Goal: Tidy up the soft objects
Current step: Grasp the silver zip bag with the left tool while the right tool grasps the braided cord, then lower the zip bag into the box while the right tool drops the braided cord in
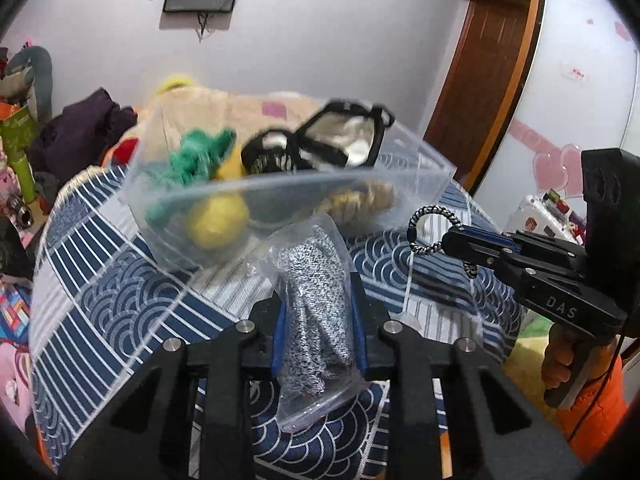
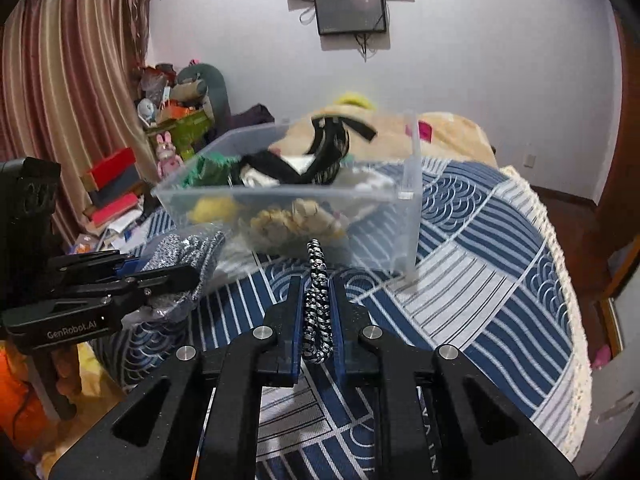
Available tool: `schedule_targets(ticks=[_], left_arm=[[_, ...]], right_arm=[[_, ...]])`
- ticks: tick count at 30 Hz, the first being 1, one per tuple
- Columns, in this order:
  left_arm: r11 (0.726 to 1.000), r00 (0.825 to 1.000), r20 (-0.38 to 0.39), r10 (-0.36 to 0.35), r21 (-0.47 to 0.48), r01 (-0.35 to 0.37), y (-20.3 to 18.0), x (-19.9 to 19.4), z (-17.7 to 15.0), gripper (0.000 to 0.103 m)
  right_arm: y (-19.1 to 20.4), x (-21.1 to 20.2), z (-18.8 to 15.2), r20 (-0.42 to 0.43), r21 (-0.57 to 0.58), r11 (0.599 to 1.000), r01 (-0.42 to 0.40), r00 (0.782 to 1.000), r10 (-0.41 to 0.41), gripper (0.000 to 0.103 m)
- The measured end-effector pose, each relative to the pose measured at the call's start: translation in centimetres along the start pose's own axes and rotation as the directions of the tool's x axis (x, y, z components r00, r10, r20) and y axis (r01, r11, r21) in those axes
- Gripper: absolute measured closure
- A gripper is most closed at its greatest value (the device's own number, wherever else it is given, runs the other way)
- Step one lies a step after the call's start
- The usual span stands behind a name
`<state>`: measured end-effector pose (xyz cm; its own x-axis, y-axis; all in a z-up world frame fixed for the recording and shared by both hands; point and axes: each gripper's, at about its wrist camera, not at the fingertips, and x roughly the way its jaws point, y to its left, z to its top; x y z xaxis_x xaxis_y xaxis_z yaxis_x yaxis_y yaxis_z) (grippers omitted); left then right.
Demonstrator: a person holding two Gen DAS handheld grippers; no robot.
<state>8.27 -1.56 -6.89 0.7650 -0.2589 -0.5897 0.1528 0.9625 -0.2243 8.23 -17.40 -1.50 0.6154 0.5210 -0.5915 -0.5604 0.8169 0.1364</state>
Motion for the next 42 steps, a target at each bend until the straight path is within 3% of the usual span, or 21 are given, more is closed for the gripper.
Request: schedule_targets(ticks=[11,17,22,32,35,37,38,42], left_arm=[[0.997,0.984,0.167,0.056,0.051,-0.066,0.0,-4.1,5.2,0.077],[0.995,0.979,0.191,0.075,0.046,-0.085,0.9,-3.3,8.0,0.077],[0.993,0.978,0.186,0.096,0.052,-0.107,1.5,-1.0,9.5,0.077],[0.989,0.99,0.073,0.119,0.084,-0.125,2.1,5.1,9.2,0.076],[0.981,0.985,0.087,0.146,0.116,-0.156,1.9,5.4,8.7,0.069],[0.978,0.984,0.086,0.157,0.126,-0.167,1.5,5.4,8.5,0.049],[0.976,0.982,0.095,0.165,0.127,-0.177,1.4,5.1,8.4,0.045],[0.979,0.982,0.11,0.153,0.121,-0.166,1.3,4.2,8.3,0.041]], right_arm=[[0.6,-2.9,4.1,0.165,-0.012,1.0,0.014,0.986,-0.012,0.092],[-0.1,-2.2,6.5,0.203,0.033,0.999,0.037,0.978,-0.043,0.092],[-0.6,0.1,7.6,0.178,0.064,0.996,0.058,0.982,-0.069,0.092],[-0.5,5.1,6.6,0.039,0.052,0.995,0.089,0.995,-0.092,0.092],[-0.6,5.3,6.4,0.025,0.036,0.995,0.095,0.995,-0.096,0.09],[-0.4,4.9,6.3,0.029,0.022,0.993,0.114,0.993,-0.114,0.088],[-0.2,4.9,6.4,0.027,0.015,0.993,0.114,0.993,-0.114,0.082],[0.1,4.3,6.4,0.035,-0.009,0.992,0.126,0.991,-0.126,0.064]])
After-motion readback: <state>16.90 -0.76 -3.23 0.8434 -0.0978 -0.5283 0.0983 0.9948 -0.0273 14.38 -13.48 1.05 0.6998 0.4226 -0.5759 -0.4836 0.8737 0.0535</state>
